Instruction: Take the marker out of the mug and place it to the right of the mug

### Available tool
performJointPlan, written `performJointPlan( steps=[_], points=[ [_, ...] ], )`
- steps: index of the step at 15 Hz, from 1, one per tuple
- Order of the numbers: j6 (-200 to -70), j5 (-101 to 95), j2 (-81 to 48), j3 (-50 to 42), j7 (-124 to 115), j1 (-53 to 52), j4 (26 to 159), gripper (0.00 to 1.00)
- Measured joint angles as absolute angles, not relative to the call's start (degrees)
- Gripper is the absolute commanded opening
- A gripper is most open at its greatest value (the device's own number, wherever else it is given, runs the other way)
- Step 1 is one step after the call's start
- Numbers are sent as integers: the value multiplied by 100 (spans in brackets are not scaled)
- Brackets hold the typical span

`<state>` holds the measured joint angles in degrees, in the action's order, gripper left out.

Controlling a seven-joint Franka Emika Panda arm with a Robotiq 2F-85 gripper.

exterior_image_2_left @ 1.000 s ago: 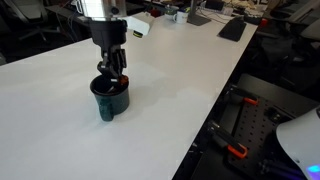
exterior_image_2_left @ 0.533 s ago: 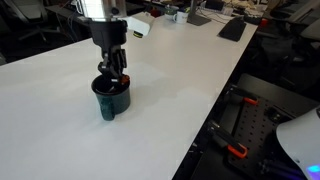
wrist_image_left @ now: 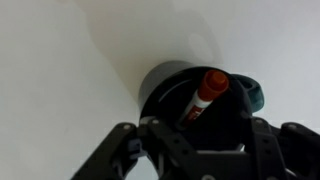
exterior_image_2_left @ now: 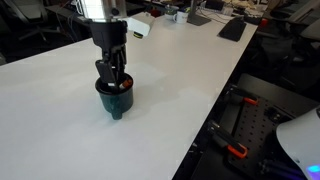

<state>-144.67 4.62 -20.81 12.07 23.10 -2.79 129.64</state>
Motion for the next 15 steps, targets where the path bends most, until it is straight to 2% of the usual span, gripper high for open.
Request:
performJointPlan(
  steps=[5, 6, 7, 15],
  points=[
    [-14467, 462, -2084, 1207, 2310, -277, 12964, 1],
    [-14467, 463, -2085, 1207, 2310, -277, 12964, 1],
    [-14467, 463, -2085, 1207, 2310, -276, 12961, 5],
    [-14467, 496, -2085, 1217, 2313, -266, 12961, 5]
  ],
)
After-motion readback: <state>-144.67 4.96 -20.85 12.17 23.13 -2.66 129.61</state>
